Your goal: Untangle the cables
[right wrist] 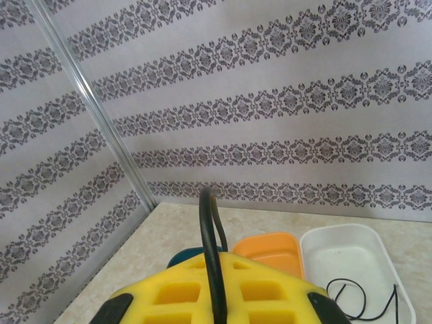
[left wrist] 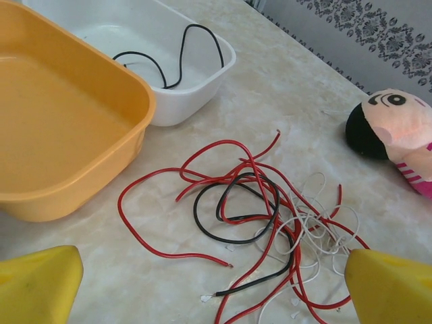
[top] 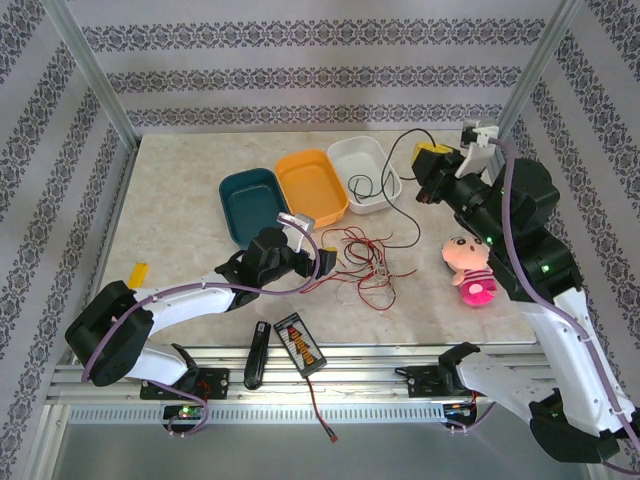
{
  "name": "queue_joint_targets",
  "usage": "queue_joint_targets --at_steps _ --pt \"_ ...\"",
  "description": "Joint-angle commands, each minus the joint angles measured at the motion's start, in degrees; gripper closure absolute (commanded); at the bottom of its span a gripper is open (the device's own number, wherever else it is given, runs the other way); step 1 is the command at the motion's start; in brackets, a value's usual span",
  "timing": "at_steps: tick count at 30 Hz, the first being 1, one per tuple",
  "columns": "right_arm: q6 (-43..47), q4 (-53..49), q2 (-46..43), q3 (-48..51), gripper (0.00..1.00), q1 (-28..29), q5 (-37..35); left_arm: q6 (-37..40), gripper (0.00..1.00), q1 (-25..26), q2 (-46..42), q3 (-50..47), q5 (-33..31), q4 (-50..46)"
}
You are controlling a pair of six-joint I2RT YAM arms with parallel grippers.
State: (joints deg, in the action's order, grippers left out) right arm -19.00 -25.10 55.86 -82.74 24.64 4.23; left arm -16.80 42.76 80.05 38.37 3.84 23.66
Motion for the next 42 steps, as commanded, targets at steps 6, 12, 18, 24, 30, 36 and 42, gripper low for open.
queue_joint_targets --at_steps 6,12,18,24,30,36,42 --pt "2.6 1.2 9.9 -5.4 1.00 -1.5 -1.8 -1.5 0.00 0.7 -2.3 -3.2 -4.0 2.0" --pt "5.3 7.2 18.6 -7.2 1.00 -4.3 -3.6 -2.7 0.01 0.7 -3.8 -4.6 -4.4 1.4" --pt "4.2 8.5 28.9 -12.8 1.00 -8.2 -3.5 -2.9 0.01 0.8 -5.4 -5.6 -4.1 0.8" --pt "4.1 7.7 38.0 -21.2 1.00 -9.9 -2.6 -3.1 0.01 0.7 -5.9 -5.7 -3.6 -0.5" --pt "4.0 8.0 45.6 -27.4 1.00 -10.7 -3.5 -4.0 0.01 0.7 -6.5 -5.8 -2.5 -0.8" --pt "4.9 8.8 53.3 -31.3 1.00 -10.7 -4.3 -4.6 0.01 0.7 -7.6 -6.2 -1.8 -1.4" --pt "5.3 5.4 59.8 -34.7 1.00 -10.6 -3.9 -5.3 0.00 0.8 -9.2 -6.8 -1.8 -2.6"
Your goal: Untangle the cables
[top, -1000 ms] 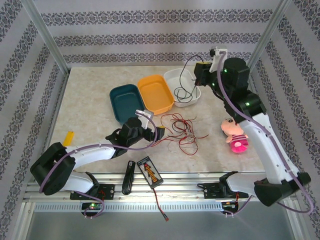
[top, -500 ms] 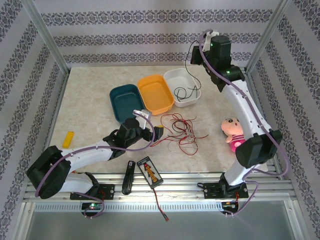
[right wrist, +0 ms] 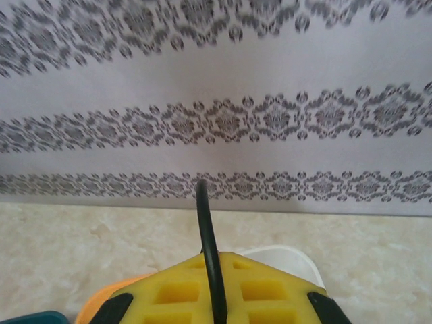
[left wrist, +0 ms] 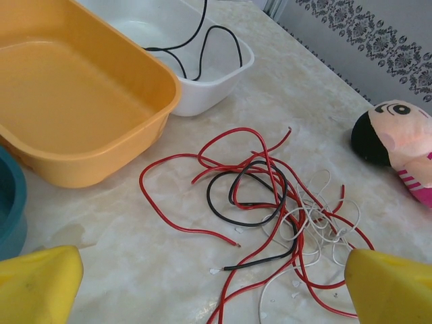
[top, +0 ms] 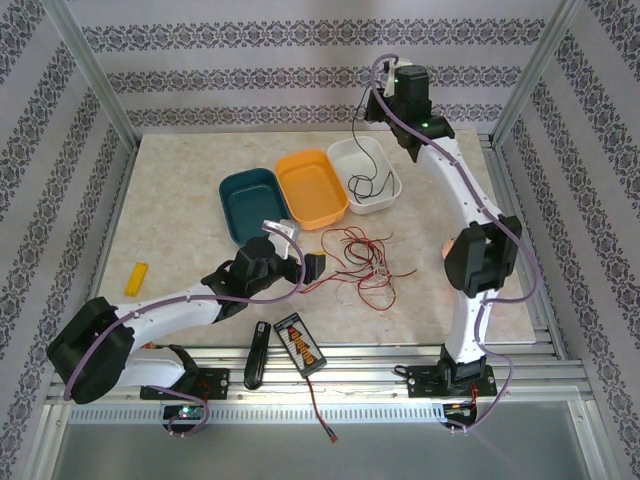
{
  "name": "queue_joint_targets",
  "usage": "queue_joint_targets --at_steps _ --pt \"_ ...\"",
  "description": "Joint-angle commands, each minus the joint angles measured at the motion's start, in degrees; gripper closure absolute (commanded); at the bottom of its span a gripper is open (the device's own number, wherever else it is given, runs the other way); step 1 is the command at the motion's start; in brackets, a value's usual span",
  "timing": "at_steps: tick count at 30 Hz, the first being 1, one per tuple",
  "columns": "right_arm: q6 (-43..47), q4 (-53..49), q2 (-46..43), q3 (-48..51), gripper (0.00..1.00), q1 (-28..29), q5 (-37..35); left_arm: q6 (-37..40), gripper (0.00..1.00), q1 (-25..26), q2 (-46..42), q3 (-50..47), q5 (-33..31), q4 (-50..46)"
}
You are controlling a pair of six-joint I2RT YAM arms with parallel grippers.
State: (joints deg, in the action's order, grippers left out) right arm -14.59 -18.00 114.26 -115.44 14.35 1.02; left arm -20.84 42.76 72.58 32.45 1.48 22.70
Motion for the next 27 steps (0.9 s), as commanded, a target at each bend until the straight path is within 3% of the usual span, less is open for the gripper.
queue_joint_targets --at_steps 1,7,19,27 --pt "0.6 -2.2 1.7 -1.6 1.00 -0.2 -0.7 -1.4 0.01 0.7 -1.9 -1.1 0.4 -1.8" --pt "-0.6 -7.1 2.1 0.8 1.00 -0.3 0.6 -1.3 0.01 0.7 -1.8 -1.3 -0.3 -2.2" --pt "-2.7 -16.8 6.1 1.8 1.00 -0.5 -4.4 -2.4 0.01 0.7 1.4 -0.3 1.9 -0.9" --pt "-6.9 -21.7 10.4 -2.5 1.00 -1.4 -12.5 -2.5 0.00 0.7 1.1 0.0 1.9 -1.9"
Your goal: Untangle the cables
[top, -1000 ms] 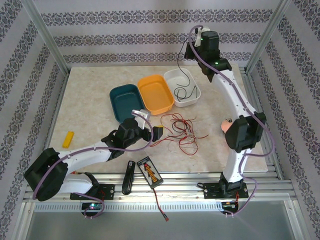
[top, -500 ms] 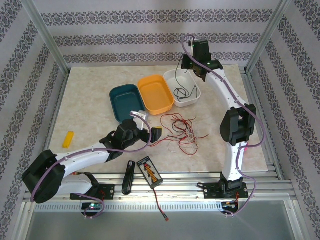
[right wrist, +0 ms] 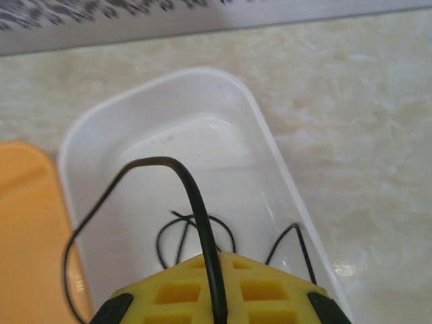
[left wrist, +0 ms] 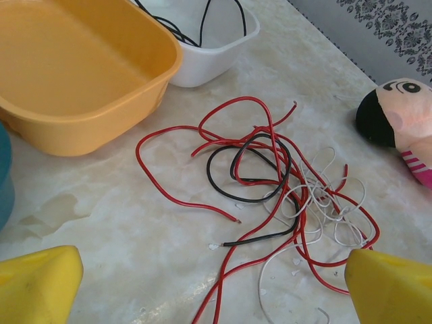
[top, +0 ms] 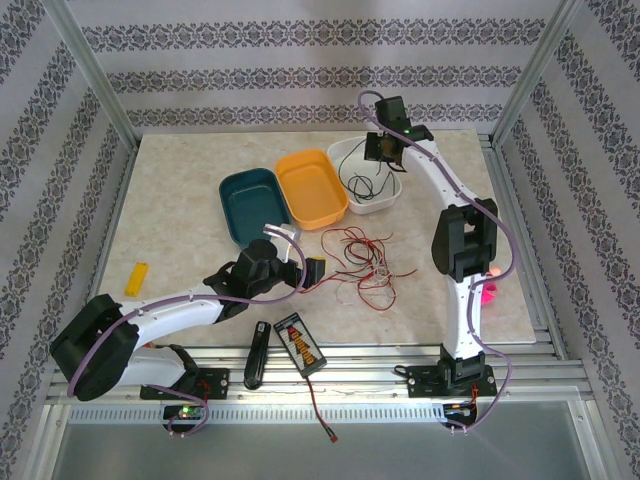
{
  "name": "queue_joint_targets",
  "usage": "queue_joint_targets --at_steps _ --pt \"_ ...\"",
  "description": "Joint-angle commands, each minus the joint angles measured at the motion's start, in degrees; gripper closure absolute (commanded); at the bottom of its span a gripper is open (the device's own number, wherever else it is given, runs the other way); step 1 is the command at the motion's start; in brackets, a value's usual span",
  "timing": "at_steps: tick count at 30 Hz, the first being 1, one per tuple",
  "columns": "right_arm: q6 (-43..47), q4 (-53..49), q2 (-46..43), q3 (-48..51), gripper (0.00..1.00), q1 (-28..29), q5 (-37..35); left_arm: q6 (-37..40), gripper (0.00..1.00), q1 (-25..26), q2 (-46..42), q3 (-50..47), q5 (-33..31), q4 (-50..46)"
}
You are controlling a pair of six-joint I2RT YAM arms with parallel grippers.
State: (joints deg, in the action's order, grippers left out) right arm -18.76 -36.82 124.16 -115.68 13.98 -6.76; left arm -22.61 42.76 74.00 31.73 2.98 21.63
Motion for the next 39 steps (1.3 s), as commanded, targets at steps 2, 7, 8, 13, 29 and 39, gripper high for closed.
queue_joint_targets --at_steps 2,7,8,13,29,39 --pt "-4.2 -2.8 0.7 -2.3 1.00 -1.4 -5.8 -0.7 0.01 0.7 -0.5 0.7 0.0 -1.1" --pt "-7.6 -2.1 1.1 -2.3 1.00 -1.9 -8.3 -0.3 0.01 0.8 -0.6 1.2 -0.1 -1.7" --pt "-8.2 -1.9 1.2 -2.4 1.00 -1.9 -8.8 -0.1 0.01 0.7 -0.6 1.3 -0.1 -1.9" --pt "-10.7 -1.0 2.0 -2.8 1.00 -1.9 -9.2 0.6 0.00 0.7 -0.4 1.8 -0.1 -2.7" --pt "-12.3 1.6 5.2 -0.2 1.00 0.1 -2.0 0.5 0.01 0.7 0.4 2.1 -0.1 -2.7" --pt "-12.4 3.3 6.5 2.4 1.00 0.2 4.0 -0.1 0.01 0.8 0.7 2.0 0.1 -2.0"
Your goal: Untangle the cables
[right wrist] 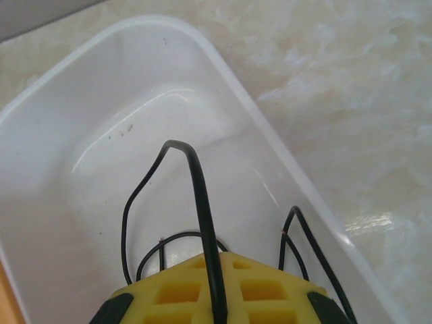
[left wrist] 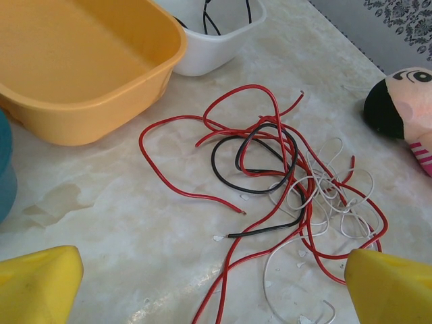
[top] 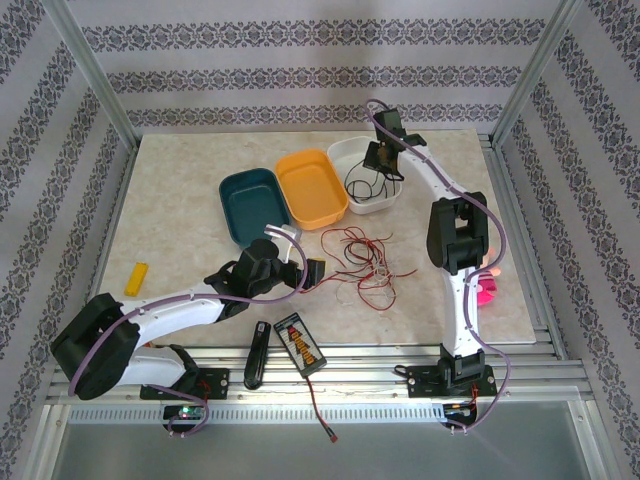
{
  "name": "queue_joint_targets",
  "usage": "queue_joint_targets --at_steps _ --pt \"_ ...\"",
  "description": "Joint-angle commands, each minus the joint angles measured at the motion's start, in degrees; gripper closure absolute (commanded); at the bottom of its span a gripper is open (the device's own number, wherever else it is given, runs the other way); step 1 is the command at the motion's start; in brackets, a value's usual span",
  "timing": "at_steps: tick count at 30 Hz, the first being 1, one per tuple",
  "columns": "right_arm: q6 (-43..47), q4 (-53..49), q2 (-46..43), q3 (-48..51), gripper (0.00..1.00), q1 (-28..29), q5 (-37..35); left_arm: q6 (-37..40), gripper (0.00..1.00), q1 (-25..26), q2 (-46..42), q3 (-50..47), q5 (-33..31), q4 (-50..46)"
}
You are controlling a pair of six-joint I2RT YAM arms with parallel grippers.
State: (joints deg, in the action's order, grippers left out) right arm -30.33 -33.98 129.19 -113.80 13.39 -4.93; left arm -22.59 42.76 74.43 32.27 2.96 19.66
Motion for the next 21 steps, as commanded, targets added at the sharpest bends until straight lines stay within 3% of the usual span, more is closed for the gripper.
queue_joint_targets --at_steps 1,6,12,21 --pt "-0.5 -0.1 1.7 0.5 1.00 0.8 2.2 -0.2 0.01 0.7 0.3 1.5 0.2 -0.1" --pt "1.1 -1.8 1.4 0.8 0.91 0.8 0.6 -0.3 0.01 0.8 0.4 1.4 0.2 0.0" --pt "2.8 -2.6 -1.5 2.3 0.72 0.7 -2.4 -0.6 0.01 0.7 0.6 1.4 0.0 0.2" --pt "4.2 -1.1 -8.8 8.5 0.68 0.7 -5.1 -0.9 0.01 0.8 0.6 1.4 0.0 0.5"
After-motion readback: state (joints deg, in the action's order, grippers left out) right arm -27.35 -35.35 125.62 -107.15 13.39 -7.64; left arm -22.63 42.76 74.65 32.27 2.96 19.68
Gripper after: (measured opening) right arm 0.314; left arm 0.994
